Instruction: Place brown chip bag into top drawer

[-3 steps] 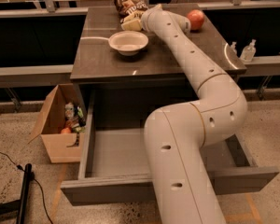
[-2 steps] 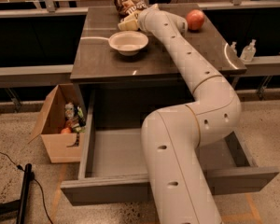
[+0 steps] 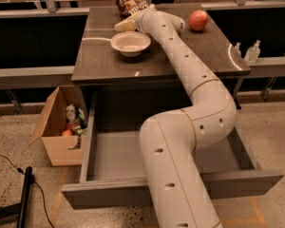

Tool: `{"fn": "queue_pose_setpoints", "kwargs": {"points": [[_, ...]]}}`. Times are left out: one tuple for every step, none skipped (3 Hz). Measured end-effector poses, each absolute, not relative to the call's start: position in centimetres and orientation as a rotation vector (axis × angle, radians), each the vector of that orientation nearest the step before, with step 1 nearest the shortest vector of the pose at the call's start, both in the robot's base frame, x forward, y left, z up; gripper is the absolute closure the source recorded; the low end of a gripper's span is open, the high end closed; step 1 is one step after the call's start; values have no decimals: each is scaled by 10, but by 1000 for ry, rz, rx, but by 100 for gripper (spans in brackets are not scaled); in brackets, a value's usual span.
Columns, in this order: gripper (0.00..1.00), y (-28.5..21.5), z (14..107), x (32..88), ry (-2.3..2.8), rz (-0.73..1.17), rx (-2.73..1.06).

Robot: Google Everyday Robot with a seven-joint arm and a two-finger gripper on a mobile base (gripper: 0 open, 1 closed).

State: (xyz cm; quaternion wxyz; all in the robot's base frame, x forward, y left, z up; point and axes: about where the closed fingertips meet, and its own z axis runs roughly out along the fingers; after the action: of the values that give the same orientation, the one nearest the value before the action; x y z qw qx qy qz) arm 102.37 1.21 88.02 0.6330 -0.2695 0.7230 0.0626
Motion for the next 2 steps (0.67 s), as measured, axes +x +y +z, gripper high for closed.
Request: {"fn": "queue_pose_setpoints", "kwargs": {"points": [[18, 22, 877, 1023, 1658, 163, -624], [41, 30, 875, 1022, 1653, 184, -638]]}}
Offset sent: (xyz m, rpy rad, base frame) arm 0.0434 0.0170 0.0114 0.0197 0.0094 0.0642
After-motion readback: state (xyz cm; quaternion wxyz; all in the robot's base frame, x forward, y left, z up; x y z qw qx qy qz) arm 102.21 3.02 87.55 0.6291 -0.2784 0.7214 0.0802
